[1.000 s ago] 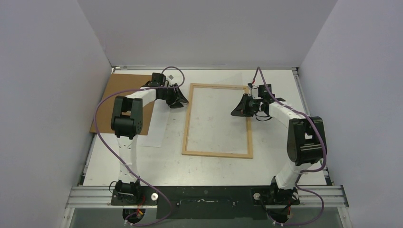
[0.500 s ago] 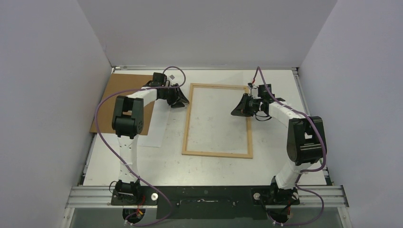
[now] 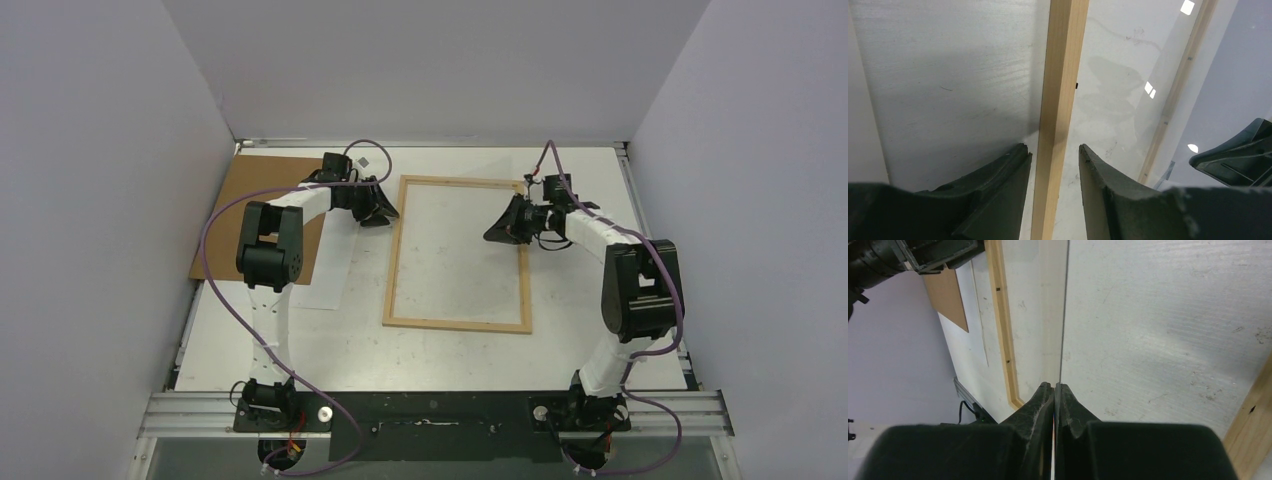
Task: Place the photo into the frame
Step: Place the photo frame item in the photo frame.
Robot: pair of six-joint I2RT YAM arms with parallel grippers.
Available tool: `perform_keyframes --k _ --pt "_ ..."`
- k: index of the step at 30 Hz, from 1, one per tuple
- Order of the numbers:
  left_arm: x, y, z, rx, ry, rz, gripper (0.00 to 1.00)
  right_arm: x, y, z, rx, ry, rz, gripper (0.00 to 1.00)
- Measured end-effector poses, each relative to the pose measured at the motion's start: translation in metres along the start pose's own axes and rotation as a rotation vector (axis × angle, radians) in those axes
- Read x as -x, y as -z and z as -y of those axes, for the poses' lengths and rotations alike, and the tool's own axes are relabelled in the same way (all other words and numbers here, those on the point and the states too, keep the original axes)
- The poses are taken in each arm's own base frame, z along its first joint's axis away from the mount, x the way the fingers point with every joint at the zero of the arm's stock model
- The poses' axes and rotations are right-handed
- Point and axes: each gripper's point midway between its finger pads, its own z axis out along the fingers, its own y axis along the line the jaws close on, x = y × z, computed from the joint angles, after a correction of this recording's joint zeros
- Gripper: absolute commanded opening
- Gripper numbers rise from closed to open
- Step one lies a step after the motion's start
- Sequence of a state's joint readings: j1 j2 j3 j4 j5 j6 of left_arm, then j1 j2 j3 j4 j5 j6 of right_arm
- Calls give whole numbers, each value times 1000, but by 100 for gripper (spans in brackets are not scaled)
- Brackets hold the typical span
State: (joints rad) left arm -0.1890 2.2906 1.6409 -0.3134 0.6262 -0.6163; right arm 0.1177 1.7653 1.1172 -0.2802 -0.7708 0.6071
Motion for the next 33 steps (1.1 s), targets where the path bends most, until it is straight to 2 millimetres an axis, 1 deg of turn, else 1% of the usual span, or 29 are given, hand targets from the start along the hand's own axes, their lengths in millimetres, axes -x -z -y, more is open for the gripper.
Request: perform_keyframes --k 6,9,12,21,26,33 --pt "0 0 0 -1 0 -1 40 15 8 -21 36 -30 10 0" --pt "0 -1 0 -2 1 -3 41 19 9 -26 45 -42 12 0" --pt "1 -1 1 -7 1 -6 40 17 5 -20 33 -64 -5 0" --pt "1 -3 2 -9 -1 -10 40 0 -9 1 -18 -89 -78 0" --pt "1 -3 3 -8 -1 -12 40 -15 -10 12 -55 -80 -133 0" --pt "1 -4 3 -6 2 -15 40 -21 -9 19 -83 -67 -158 0"
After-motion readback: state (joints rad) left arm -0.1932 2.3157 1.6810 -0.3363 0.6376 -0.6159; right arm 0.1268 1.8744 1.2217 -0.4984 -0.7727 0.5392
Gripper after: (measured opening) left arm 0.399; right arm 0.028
